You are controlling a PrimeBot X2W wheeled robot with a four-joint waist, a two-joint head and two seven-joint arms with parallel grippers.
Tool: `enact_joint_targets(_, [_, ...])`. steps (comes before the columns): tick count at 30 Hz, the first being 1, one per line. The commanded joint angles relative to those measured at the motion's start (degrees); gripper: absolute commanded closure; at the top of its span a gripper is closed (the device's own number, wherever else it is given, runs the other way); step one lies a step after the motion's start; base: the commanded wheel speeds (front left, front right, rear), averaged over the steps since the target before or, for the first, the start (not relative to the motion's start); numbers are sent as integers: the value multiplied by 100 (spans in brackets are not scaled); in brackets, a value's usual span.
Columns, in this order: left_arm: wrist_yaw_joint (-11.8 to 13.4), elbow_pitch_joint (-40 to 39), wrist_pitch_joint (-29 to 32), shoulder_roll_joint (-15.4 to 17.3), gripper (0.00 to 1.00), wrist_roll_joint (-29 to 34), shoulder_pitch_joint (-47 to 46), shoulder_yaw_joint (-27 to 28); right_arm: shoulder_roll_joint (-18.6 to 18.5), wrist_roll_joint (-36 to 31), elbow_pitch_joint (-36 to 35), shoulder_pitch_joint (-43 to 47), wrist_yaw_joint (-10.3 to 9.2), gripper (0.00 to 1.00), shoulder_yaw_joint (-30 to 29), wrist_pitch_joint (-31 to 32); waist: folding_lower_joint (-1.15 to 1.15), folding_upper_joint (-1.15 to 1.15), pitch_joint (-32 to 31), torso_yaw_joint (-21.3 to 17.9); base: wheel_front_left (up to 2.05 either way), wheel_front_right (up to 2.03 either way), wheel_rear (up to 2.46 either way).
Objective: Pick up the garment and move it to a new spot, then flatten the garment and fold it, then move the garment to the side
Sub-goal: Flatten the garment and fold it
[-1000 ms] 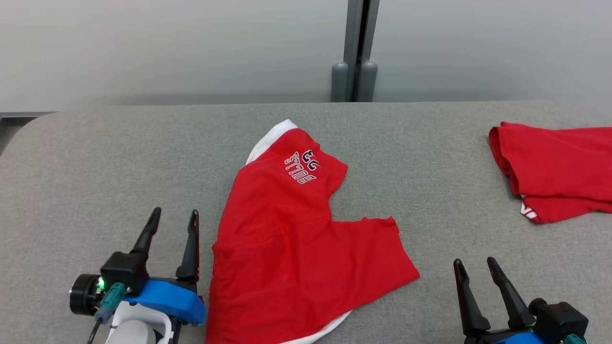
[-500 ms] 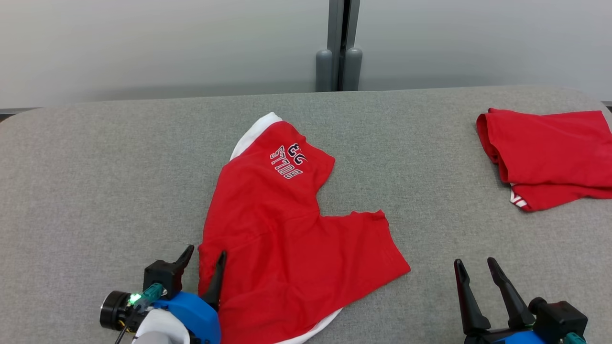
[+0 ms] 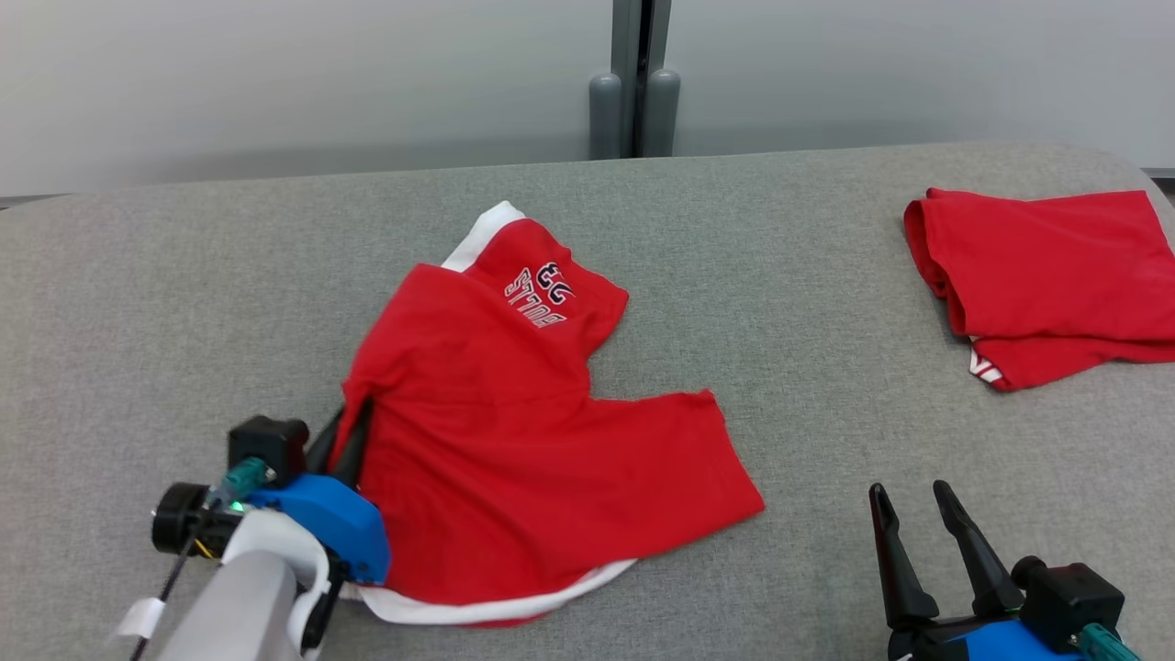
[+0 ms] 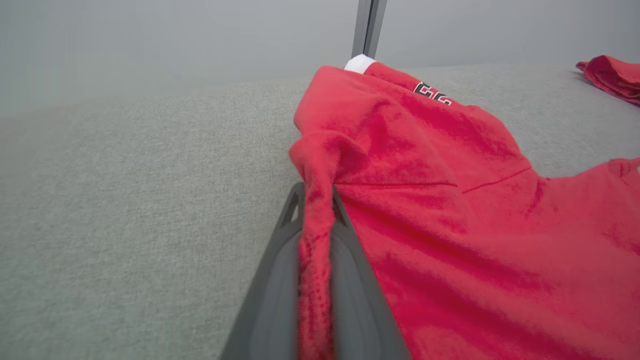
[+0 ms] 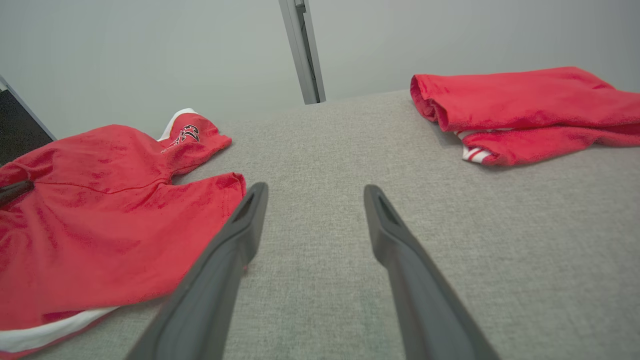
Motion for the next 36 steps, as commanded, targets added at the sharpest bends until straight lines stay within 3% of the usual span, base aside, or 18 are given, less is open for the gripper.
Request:
enact_joint_targets(1, [34,42,-72,57,100,-9,-117,39,-10,-14,20,-51,2,0,0,17,0,0,0,-16,0,0,0])
enact_joint_targets(6, [81,448,-173,53,100,-17,-391,75,-11,-25,57,-91,2,0,49,29,0,0,-15,-113,0,0,0])
enact_joint_targets(7, [78,502,-217,41,56,-5,-437,58,-11,-26,63,-83,2,0,58,27,0,0,-24,-126,0,0,0])
enact_joint_targets(8, [85,528,-275,43,0,10,-469,61,-10,-25,64,-72,2,0,62,26,0,0,-32,-133,0,0,0])
enact_joint_targets(13, [208,357,-474,9,0,75,-281,186,-11,23,83,32,2,0,5,8,0,0,-140,-83,0,0,0])
enact_joint_targets(21, [519,-1888,-487,-114,0,450,900,1084,-11,45,46,153,2,0,-64,-26,0,0,-373,163,0,0,0])
enact_joint_targets(28, [490,-3180,-487,-441,0,924,2024,1691,-11,30,32,268,2,0,-108,-5,0,0,-527,368,0,0,0])
enact_joint_targets(36, [315,-3769,-484,-758,0,1259,2777,2125,-11,-17,24,379,2,0,-168,55,0,0,-596,493,0,0,0])
